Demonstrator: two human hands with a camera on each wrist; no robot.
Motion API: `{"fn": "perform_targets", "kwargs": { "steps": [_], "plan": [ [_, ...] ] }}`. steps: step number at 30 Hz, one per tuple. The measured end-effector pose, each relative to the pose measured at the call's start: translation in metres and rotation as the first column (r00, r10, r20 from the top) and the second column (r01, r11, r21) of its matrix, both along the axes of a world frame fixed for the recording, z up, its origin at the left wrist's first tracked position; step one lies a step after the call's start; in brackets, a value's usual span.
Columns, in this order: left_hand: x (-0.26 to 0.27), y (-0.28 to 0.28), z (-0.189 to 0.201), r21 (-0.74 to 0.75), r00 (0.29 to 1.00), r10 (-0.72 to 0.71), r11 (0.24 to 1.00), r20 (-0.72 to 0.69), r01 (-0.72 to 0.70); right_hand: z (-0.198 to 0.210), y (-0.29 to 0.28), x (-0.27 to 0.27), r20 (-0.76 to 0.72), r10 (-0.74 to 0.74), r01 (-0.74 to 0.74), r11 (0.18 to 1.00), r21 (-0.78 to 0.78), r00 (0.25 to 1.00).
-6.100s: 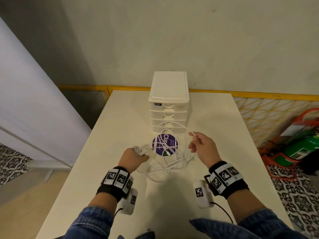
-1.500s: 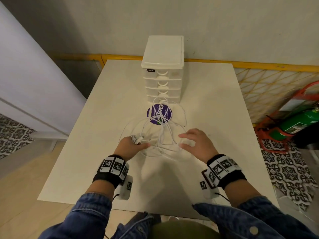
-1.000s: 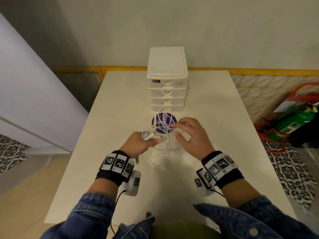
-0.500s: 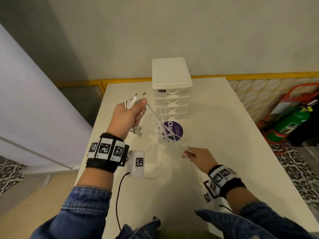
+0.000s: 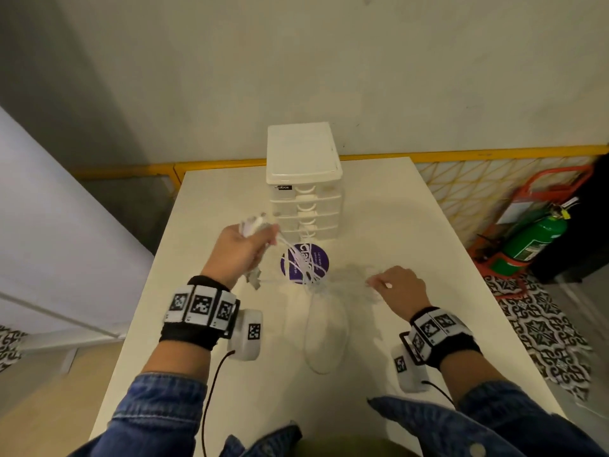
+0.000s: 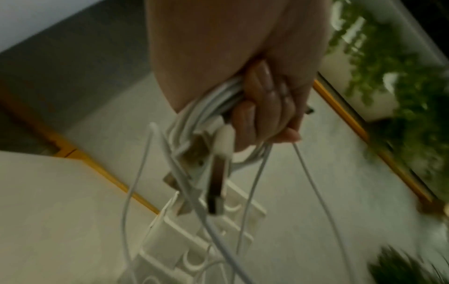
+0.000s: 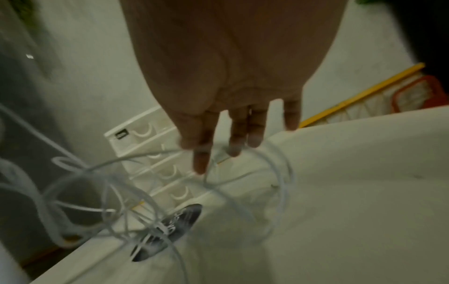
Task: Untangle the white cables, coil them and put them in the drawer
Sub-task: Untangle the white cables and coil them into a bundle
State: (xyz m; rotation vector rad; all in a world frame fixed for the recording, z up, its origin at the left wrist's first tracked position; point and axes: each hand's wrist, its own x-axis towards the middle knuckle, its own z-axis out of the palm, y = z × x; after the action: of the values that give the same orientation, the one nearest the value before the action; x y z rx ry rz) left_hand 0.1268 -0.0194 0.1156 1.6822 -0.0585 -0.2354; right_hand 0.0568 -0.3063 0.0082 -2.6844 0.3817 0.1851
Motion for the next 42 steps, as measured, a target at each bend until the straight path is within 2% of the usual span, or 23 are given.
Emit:
{"fn": "perform_targets", "kwargs": {
  "steps": [1, 2, 3, 4, 5, 7, 8, 9, 12, 15, 17, 19, 21, 24, 26, 29, 32, 33, 34, 36, 39, 40, 42],
  "plan": [
    [-0.004, -0.008, -0.003, 0.068, 0.998, -0.060, 0.996, -0.007, 0.060, 0.000, 0.003, 0.004, 0.107, 0.005, -0.001, 0.999, -0.032, 0.994],
    [-0.007, -0.014, -0.007, 0.101, 0.996, -0.091, 0.991, -0.021, 0.092, 0.003, 0.009, 0.007, 0.269, 0.026, -0.031, 0.999, 0.014, 0.963],
    [-0.008, -0.019, -0.009, 0.113, 0.994, -0.102, 0.988, -0.033, 0.105, 0.008, 0.018, 0.011, 0.433, 0.059, -0.111, 0.989, 0.096, 0.899],
    [-0.010, -0.022, -0.011, 0.119, 0.994, -0.105, 0.987, -0.040, 0.109, 0.015, 0.029, 0.013, 0.513, 0.083, -0.218, 0.953, 0.208, 0.854],
    [-0.011, -0.025, -0.012, 0.129, 0.993, -0.108, 0.985, -0.041, 0.112, 0.023, 0.041, 0.015, 0.496, 0.112, -0.303, 0.896, 0.324, 0.861],
    [-0.012, -0.029, -0.010, 0.148, 0.991, -0.126, 0.980, -0.033, 0.130, 0.034, 0.067, 0.019, 0.286, 0.205, -0.331, 0.788, 0.519, 0.936],
    [-0.013, -0.031, -0.008, 0.152, 0.991, -0.134, 0.979, -0.028, 0.136, 0.035, 0.078, 0.021, 0.168, 0.270, -0.317, 0.758, 0.570, 0.948],
    [-0.013, -0.032, -0.006, 0.158, 0.991, -0.134, 0.978, -0.025, 0.137, 0.032, 0.087, 0.023, 0.059, 0.350, -0.318, 0.751, 0.579, 0.935],
    [-0.014, -0.032, -0.002, 0.199, 0.992, -0.123, 0.972, -0.033, 0.128, 0.020, 0.100, 0.025, -0.158, 0.569, -0.433, 0.753, 0.496, 0.807],
    [-0.011, -0.023, 0.000, 0.281, 0.996, -0.075, 0.956, -0.040, 0.083, 0.011, 0.095, 0.029, -0.197, 0.641, -0.517, 0.733, 0.442, 0.741],
    [-0.007, -0.012, 0.003, 0.325, 0.999, -0.010, 0.946, -0.039, 0.022, 0.008, 0.087, 0.032, -0.137, 0.625, -0.535, 0.745, 0.398, 0.769],
    [-0.001, 0.000, 0.005, 0.365, 0.998, 0.062, 0.929, -0.013, -0.053, 0.010, 0.080, 0.033, -0.014, 0.536, -0.501, 0.796, 0.339, 0.844],
    [0.003, 0.011, 0.005, 0.396, 0.993, 0.118, 0.911, 0.004, -0.110, 0.012, 0.072, 0.035, 0.127, 0.379, -0.397, 0.830, 0.391, 0.917],
    [0.004, 0.020, -0.002, 0.439, 0.990, 0.138, 0.892, -0.040, -0.107, 0.021, 0.061, 0.038, 0.299, 0.116, -0.275, 0.770, 0.575, 0.947],
    [0.002, 0.021, -0.011, 0.451, 0.985, 0.149, 0.887, -0.080, -0.098, 0.028, 0.056, 0.039, 0.386, -0.036, -0.239, 0.732, 0.638, 0.922],
    [0.001, 0.030, -0.022, 0.353, 0.954, 0.265, 0.913, -0.139, -0.203, 0.031, 0.041, 0.039, 0.449, -0.263, -0.168, 0.678, 0.716, 0.854],
    [0.002, 0.043, -0.029, 0.375, 0.900, 0.407, 0.868, -0.157, -0.327, 0.025, 0.017, 0.041, 0.307, -0.547, 0.008, 0.498, 0.867, 0.779],
    [0.001, 0.044, -0.031, 0.406, 0.890, 0.427, 0.850, -0.159, -0.335, 0.021, 0.010, 0.041, 0.258, -0.588, 0.081, 0.488, 0.869, 0.766],
    [0.001, 0.042, -0.031, 0.435, 0.892, 0.420, 0.844, -0.169, -0.314, 0.017, 0.005, 0.041, 0.217, -0.602, 0.161, 0.510, 0.845, 0.768],
    [0.000, 0.033, -0.032, 0.494, 0.924, 0.312, 0.853, -0.222, -0.169, 0.010, 0.002, 0.041, 0.128, -0.578, 0.307, 0.593, 0.745, 0.806],
    [-0.004, 0.010, -0.029, 0.496, 0.954, 0.098, 0.866, -0.282, 0.058, 0.007, 0.007, 0.040, 0.005, -0.444, 0.388, 0.788, 0.477, 0.896],
    [-0.004, 0.002, -0.028, 0.471, 0.959, 0.046, 0.877, -0.279, 0.094, 0.011, 0.012, 0.039, 0.065, -0.407, 0.348, 0.845, 0.407, 0.911],
    [-0.005, -0.015, -0.019, 0.396, 0.965, -0.021, 0.909, -0.263, 0.128, 0.027, 0.025, 0.036, 0.387, -0.285, 0.148, 0.926, 0.347, 0.877]
  ]
}}
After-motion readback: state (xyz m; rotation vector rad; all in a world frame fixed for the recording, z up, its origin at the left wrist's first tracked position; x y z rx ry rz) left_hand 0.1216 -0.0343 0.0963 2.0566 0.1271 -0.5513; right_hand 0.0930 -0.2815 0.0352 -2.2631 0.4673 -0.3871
